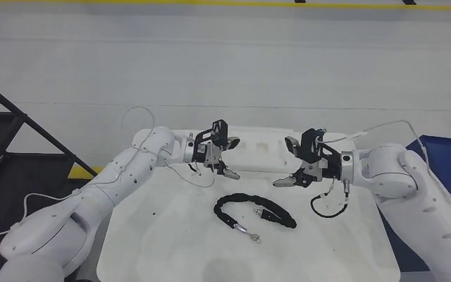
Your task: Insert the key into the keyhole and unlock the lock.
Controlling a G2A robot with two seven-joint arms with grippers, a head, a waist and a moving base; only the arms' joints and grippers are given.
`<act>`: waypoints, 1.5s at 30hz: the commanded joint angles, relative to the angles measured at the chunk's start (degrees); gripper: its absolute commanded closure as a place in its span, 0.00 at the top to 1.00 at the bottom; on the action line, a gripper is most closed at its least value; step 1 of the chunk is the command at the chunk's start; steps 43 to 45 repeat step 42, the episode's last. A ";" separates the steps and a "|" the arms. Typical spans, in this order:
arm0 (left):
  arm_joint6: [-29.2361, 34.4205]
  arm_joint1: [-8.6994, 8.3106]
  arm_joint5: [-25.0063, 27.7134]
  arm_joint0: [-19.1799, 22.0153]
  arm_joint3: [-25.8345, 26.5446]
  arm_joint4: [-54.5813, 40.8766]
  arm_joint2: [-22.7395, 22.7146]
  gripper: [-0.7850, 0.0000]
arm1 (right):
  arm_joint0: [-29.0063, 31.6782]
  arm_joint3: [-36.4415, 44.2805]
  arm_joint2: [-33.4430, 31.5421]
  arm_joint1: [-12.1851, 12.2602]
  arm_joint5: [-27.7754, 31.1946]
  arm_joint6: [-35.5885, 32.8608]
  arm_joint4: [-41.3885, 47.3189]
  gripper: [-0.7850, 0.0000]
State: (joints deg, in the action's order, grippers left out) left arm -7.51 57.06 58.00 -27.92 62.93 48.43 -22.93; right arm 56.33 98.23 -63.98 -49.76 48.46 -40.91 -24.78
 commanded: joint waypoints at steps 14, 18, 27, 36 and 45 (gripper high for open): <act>15.47 -4.22 0.00 16.47 0.28 -20.66 3.41 1.00 | -18.44 -16.22 2.86 -1.13 8.69 -3.18 8.63 1.00; 20.55 -4.83 0.00 19.36 0.14 -25.88 4.61 1.00 | -22.71 -17.56 4.62 -1.37 7.28 -6.70 11.56 1.00; 23.38 -5.43 0.00 21.28 0.94 -32.20 5.22 1.00 | -25.59 -19.84 6.36 -1.73 6.89 -7.73 15.71 1.00; 23.34 -5.42 0.00 21.26 0.92 -32.08 5.21 1.00 | -25.55 -19.79 6.32 -1.72 6.90 -7.72 15.58 1.00; 23.34 -5.42 0.00 21.26 0.92 -32.09 5.21 1.00 | -25.55 -19.79 6.32 -1.72 6.90 -7.72 15.58 1.00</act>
